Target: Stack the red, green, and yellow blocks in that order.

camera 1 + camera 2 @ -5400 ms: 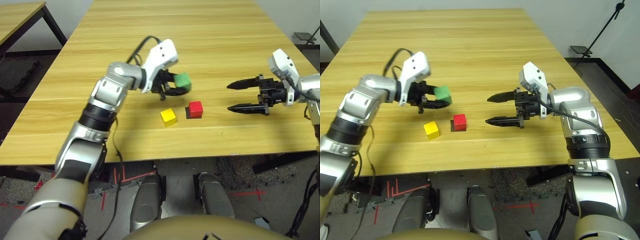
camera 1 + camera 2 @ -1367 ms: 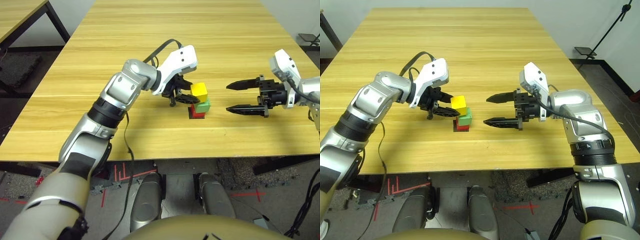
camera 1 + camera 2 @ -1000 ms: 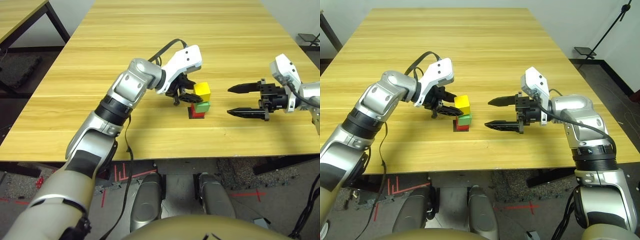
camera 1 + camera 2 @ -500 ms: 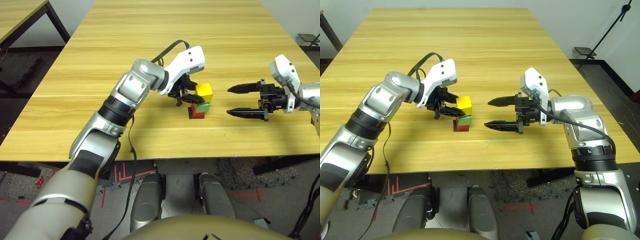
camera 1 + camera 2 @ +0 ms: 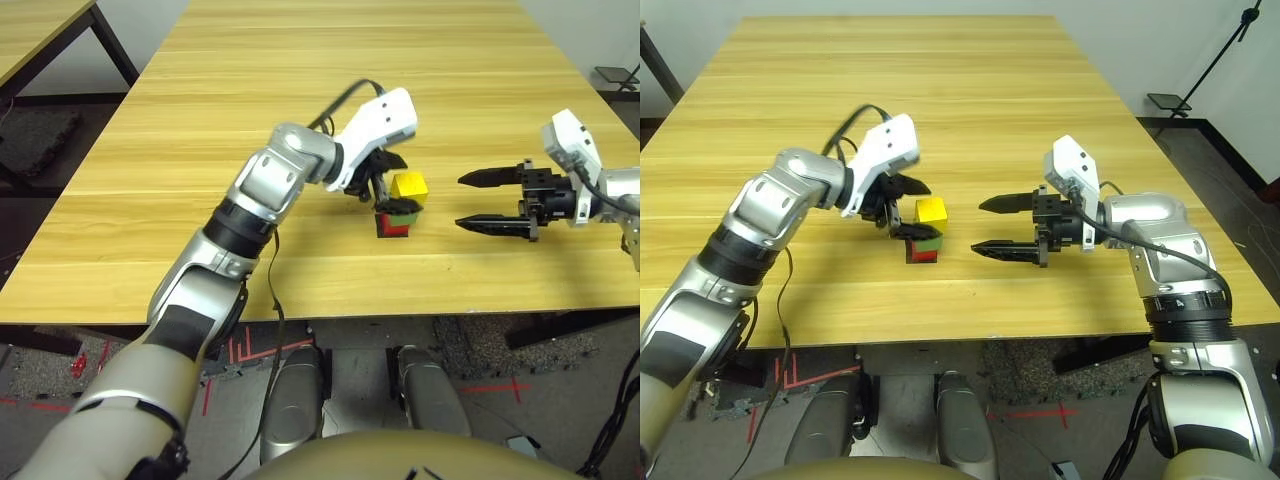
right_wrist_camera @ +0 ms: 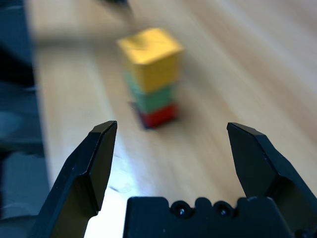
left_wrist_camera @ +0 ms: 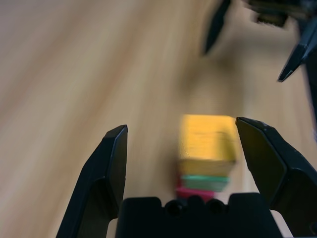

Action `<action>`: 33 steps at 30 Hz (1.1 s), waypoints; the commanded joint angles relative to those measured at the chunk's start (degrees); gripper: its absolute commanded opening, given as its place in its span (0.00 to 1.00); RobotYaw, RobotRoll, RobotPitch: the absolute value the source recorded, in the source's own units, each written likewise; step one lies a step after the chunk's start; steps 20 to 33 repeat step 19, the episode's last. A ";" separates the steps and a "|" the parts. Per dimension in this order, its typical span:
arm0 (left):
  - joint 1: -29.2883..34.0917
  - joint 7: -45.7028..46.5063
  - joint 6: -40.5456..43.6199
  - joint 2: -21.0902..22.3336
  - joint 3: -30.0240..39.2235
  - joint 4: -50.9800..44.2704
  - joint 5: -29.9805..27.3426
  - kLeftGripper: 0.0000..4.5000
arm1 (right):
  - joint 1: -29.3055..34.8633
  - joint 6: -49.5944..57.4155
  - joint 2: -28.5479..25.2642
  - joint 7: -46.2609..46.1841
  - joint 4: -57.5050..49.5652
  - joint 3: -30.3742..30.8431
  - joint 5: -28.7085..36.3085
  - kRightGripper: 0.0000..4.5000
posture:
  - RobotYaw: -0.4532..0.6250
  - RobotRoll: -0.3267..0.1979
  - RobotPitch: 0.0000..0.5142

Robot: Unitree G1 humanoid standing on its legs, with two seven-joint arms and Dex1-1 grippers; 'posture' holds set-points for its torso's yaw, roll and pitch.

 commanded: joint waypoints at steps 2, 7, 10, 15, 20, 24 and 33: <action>12.96 11.72 7.60 -2.99 16.54 -12.92 -4.86 0.99 | 2.62 -0.78 -0.91 -7.39 8.62 -8.26 0.28 1.00 | 0.47 0.47 0.13; 25.28 25.93 -12.16 -8.80 25.07 -10.37 0.54 0.99 | -0.24 -12.20 2.42 -21.51 26.84 -13.61 -3.49 1.00 | 0.47 0.43 0.17; 29.20 31.88 -23.92 -11.31 26.40 -5.44 3.02 0.99 | -3.25 -19.53 3.26 -26.29 36.35 -14.48 -5.28 1.00 | 0.48 0.42 0.18; 31.25 37.79 -38.66 -13.26 25.76 1.69 5.49 0.99 | -7.70 -27.70 3.68 -31.57 48.27 -14.23 -7.66 1.00 | 0.48 0.41 0.18; 32.19 41.98 -47.37 -14.59 25.73 7.04 6.61 0.99 | -10.28 -33.89 5.25 -37.04 54.37 -13.93 -9.80 1.00 | 0.48 0.40 0.18; 32.19 41.98 -47.37 -14.59 25.73 7.04 6.61 0.99 | -10.28 -33.89 5.25 -37.04 54.37 -13.93 -9.80 1.00 | 0.48 0.40 0.18; 32.19 41.98 -47.37 -14.59 25.73 7.04 6.61 0.99 | -10.28 -33.89 5.25 -37.04 54.37 -13.93 -9.80 1.00 | 0.48 0.40 0.18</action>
